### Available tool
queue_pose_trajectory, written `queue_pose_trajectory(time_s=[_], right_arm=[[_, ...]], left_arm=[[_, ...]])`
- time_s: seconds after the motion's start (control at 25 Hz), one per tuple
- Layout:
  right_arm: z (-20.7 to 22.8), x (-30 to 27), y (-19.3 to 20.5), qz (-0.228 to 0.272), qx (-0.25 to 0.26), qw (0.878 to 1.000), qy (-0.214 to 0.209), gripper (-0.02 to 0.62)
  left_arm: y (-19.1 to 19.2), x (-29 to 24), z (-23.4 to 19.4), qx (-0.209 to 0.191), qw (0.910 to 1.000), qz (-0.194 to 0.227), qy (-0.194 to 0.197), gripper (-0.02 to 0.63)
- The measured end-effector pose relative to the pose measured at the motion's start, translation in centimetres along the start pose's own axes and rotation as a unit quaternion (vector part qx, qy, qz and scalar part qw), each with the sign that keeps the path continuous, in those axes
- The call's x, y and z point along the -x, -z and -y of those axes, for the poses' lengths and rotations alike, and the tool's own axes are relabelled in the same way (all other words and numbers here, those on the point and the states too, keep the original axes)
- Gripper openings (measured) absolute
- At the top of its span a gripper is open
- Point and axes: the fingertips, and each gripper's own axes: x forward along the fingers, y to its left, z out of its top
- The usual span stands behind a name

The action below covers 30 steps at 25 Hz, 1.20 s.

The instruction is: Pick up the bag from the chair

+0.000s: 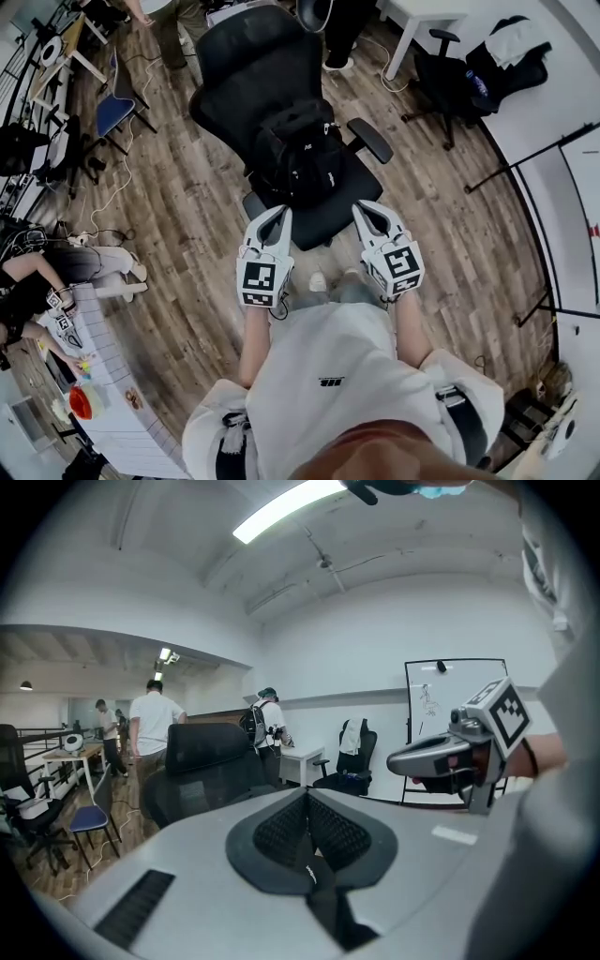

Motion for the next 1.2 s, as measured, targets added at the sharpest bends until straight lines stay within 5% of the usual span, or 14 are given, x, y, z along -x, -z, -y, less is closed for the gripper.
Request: queue_pose_trajectory(time_s=[0.32,0.52,0.64,1.2], right_arm=[[3.4,-4.6,0.4,-0.012,-0.002,1.0,-0.014,-0.005],[6.4,-8.3,1.3,-0.032,0.007,0.999,-0.041,-0.005],[8.3,-10.7,1.5,-0.041,0.01,0.997,-0.058,-0.005],[15.1,-20.0,4.7,-0.089,0.03,0.986,-0.138,-0.005]], left_arm=[[1.6,-4.4,-2.6,0.0,0.9995,-0.021,-0.023,0.012],[2.4,-8.2,-4.5,0.054,0.9974,-0.022,-0.043,0.012],[3.2,-10.3,-5.9,0.053,0.9954,-0.041,-0.068,0.012],[6.6,-17.1,-9.9,0.095,0.9773,-0.085,-0.169,0.012]])
